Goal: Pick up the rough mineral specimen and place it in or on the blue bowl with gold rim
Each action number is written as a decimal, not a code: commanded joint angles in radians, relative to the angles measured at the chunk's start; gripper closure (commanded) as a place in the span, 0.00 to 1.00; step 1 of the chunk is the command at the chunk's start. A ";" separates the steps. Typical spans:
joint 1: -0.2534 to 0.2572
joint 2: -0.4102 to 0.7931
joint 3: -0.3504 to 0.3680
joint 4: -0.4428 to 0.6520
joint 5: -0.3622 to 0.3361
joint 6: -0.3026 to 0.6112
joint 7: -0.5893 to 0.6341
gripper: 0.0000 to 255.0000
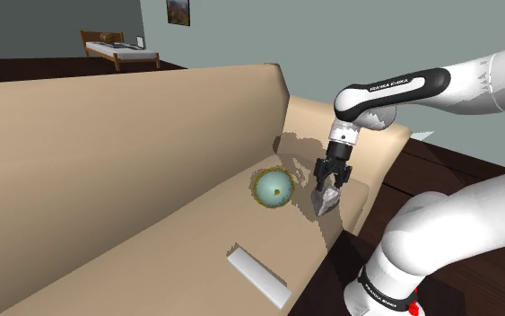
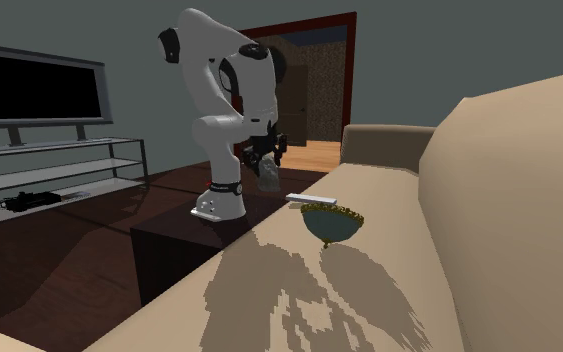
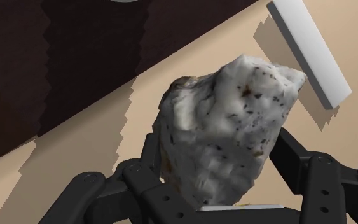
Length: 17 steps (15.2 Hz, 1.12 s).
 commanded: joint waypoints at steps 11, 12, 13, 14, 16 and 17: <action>-0.003 -0.069 0.036 0.120 0.008 -0.180 0.053 1.00; -0.002 -0.072 0.038 0.131 0.010 -0.194 0.057 1.00; -0.002 -0.075 0.041 0.142 0.011 -0.208 0.060 1.00; -0.001 -0.078 0.043 0.153 0.012 -0.221 0.064 1.00; 0.000 -0.083 0.048 0.177 0.015 -0.248 0.072 1.00; 0.000 -0.084 0.048 0.177 0.015 -0.248 0.072 1.00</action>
